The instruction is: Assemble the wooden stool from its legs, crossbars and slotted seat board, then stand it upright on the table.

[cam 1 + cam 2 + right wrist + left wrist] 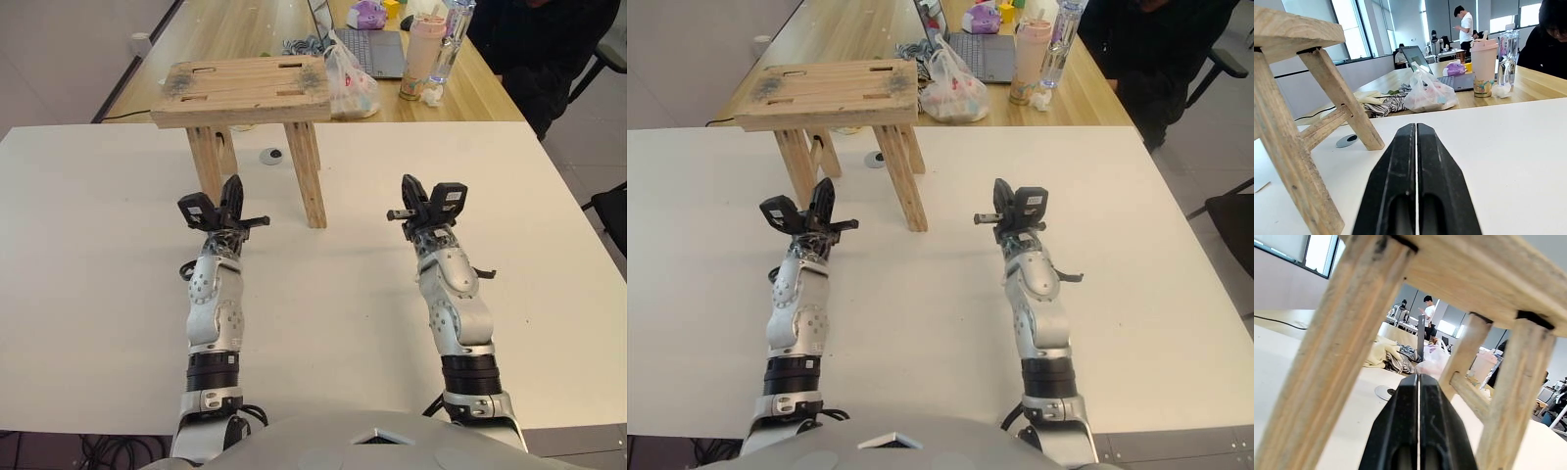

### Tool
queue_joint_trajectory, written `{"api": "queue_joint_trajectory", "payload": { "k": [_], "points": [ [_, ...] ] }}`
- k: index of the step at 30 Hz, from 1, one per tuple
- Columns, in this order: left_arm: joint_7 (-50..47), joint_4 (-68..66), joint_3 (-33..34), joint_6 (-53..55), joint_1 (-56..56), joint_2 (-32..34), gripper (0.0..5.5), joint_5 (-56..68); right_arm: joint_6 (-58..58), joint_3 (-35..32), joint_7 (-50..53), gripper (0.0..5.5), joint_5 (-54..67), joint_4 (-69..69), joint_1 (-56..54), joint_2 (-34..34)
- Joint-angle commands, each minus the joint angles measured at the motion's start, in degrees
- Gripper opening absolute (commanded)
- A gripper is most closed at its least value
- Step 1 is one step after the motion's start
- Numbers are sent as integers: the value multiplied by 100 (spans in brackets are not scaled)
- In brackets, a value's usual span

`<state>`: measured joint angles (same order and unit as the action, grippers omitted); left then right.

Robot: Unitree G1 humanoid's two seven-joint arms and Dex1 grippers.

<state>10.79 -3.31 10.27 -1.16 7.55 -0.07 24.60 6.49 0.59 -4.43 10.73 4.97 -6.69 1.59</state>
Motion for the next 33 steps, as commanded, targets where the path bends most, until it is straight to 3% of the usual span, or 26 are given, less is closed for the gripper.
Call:
{"api": "queue_joint_trajectory", "payload": {
  "k": [1, 5, 11, 14, 19, 27, 33],
  "points": [
    [-5, -39, 18, 551, 178, 159, 0, 97, -167, -72, 252, 3, -112, -180, 109, 134],
    [-421, -404, 133, 1378, 538, 426, 0, -78, -103, -187, 777, 3, -301, -359, 137, 254],
    [-1110, -959, 626, 2427, 973, 897, 0, -209, 447, 20, 1933, 3, -1609, -976, -159, 181],
    [-813, -927, 351, 2174, 1026, 920, 0, -447, -100, 136, 1434, 3, -1462, -1148, -386, 139],
    [-353, -820, -78, 1602, 1167, 868, 0, -754, -125, 65, 1502, 3, -1237, -1270, -794, 498],
    [-478, -547, -6, 1297, 493, 513, 0, -776, -44, 211, 1044, 3, -1165, -986, -437, 229],
    [-342, -623, -134, 1054, 742, 642, 0, -1010, -141, 273, 1027, 3, -1213, -1162, -703, 356]
  ]
}}
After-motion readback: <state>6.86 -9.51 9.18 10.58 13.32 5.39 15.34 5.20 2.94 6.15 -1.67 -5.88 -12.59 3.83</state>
